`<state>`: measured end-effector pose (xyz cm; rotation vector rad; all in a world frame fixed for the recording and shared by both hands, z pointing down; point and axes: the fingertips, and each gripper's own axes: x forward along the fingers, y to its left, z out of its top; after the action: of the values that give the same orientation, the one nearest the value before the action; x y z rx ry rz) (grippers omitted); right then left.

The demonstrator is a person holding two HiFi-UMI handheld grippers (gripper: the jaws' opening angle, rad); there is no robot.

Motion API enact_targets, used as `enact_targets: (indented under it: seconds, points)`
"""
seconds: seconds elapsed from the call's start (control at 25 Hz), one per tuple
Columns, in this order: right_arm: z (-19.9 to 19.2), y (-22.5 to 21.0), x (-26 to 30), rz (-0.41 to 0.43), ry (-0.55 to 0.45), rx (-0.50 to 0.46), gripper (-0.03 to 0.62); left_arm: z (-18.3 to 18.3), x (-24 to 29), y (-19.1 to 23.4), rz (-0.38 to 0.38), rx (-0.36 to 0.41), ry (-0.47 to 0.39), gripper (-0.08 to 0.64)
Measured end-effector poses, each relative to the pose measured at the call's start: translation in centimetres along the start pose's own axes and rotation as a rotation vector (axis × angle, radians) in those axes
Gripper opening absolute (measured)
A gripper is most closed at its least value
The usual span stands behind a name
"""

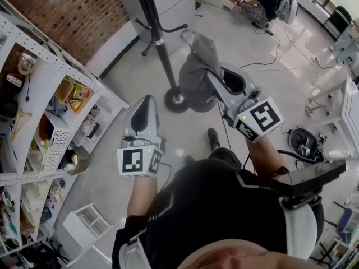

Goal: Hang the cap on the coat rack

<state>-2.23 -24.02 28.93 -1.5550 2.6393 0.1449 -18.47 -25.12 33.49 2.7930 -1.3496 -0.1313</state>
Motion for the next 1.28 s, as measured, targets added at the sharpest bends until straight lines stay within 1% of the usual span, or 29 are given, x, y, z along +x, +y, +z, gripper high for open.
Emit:
enact_targets:
  seconds: [0.12, 0.32, 0.64, 1.08, 1.2, 1.28]
  points:
    - [-0.1, -1.7, 0.9, 0.019, -0.004, 0.006, 0.078, 0.2, 1.8, -0.3, 0.008, -0.004, 0.003, 0.028]
    - [-0.8, -4.4, 2.5, 0.049, -0.001, 0.024, 0.077, 0.3, 4.7, -0.4, 0.029, 0.011, -0.005, 0.028]
    - [-0.4, -8.8, 5.4, 0.113, -0.010, 0.015, 0.077, 0.9, 9.8, -0.5, 0.065, 0.031, -0.014, 0.028]
    - [-2.3, -13.3, 7.7, 0.194, 0.011, 0.036, 0.077, 1.1, 14.5, -0.9, 0.138, 0.060, -0.024, 0.028]
    - [-3.2, -14.4, 8.0, 0.224, 0.024, 0.036, 0.077, 0.7, 15.6, -1.3, 0.168, 0.088, -0.027, 0.028]
    - [-3.7, -15.2, 8.3, 0.247, 0.031, 0.040, 0.078, 0.6, 16.4, -1.6, 0.190, 0.093, -0.030, 0.028]
